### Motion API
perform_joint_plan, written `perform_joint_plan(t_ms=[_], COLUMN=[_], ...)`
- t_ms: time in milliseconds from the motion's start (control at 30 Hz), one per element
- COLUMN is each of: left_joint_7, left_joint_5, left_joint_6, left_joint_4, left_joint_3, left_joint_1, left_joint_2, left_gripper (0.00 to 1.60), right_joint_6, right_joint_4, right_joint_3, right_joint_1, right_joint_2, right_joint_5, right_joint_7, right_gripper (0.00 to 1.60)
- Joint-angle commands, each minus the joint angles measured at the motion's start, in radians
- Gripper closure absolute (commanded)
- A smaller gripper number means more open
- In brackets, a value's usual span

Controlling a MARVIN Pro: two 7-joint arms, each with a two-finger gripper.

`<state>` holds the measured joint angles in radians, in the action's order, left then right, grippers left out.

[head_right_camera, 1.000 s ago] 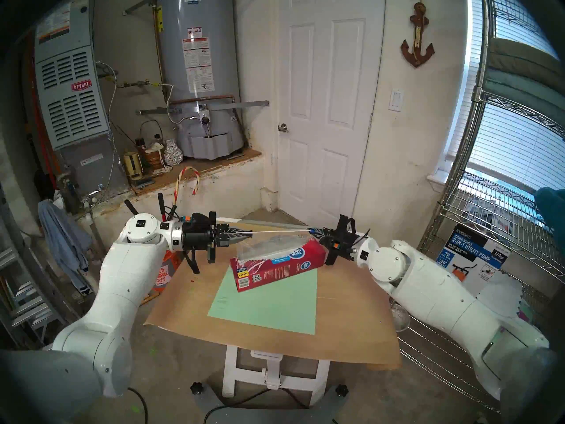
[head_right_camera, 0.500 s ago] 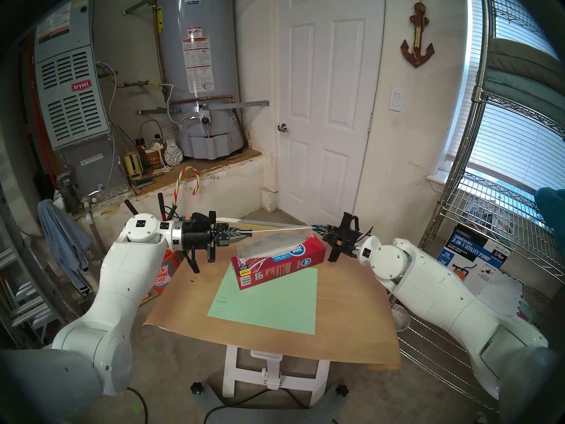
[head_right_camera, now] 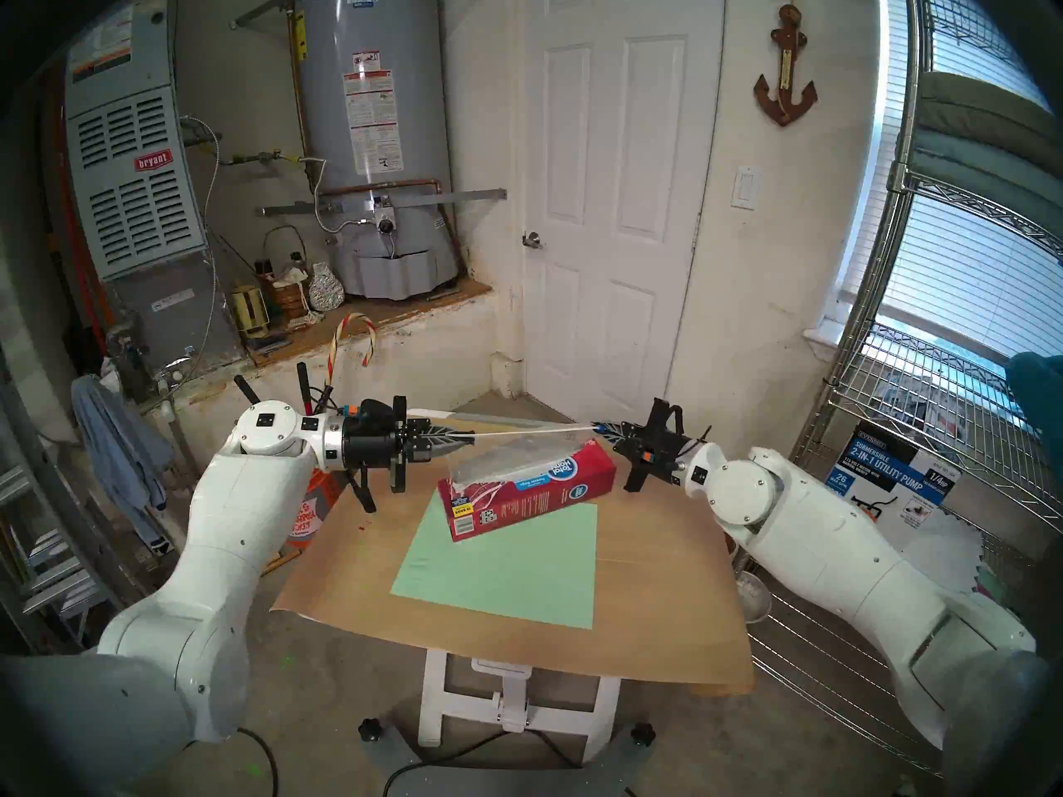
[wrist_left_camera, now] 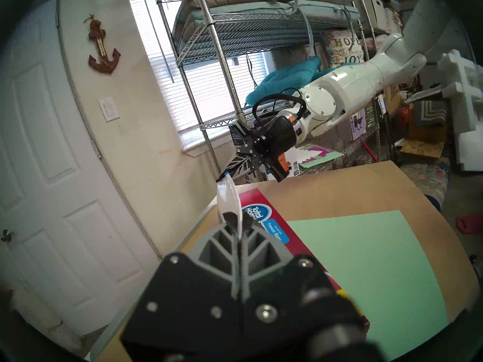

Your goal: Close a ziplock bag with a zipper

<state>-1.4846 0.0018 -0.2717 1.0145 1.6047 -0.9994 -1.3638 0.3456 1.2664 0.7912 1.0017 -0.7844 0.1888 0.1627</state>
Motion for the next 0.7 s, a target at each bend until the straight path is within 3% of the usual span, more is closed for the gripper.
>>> perform_joint_plan(t_ms=[0, 333, 667], left_joint_7=[0.001, 0.001, 0.005], left_joint_5=[-0.014, 0.007, 0.027], left_joint_6=[0.003, 0.013, 0.019], left_joint_4=[0.006, -0.028, -0.069], left_joint_3=[0.009, -0.016, -0.044], left_joint_1=[0.027, 0.08, 0.123], left_joint_2=[0.009, 0.002, -0.016], left_gripper=[1.6, 1.6, 1.6], right_joint_6=[-0.001, 0.004, 0.03], right_joint_4=[-0.015, -0.021, -0.029], right_joint_3=[0.034, 0.053, 0.069], right_joint_1=[-0.015, -0.01, 0.013], right_joint_2=[0.029, 0.03, 0.072], right_joint_5=[-0.004, -0.022, -0.058], right_joint_7=[-0.027, -0.041, -0.03], right_gripper=[1.6, 1.6, 1.6])
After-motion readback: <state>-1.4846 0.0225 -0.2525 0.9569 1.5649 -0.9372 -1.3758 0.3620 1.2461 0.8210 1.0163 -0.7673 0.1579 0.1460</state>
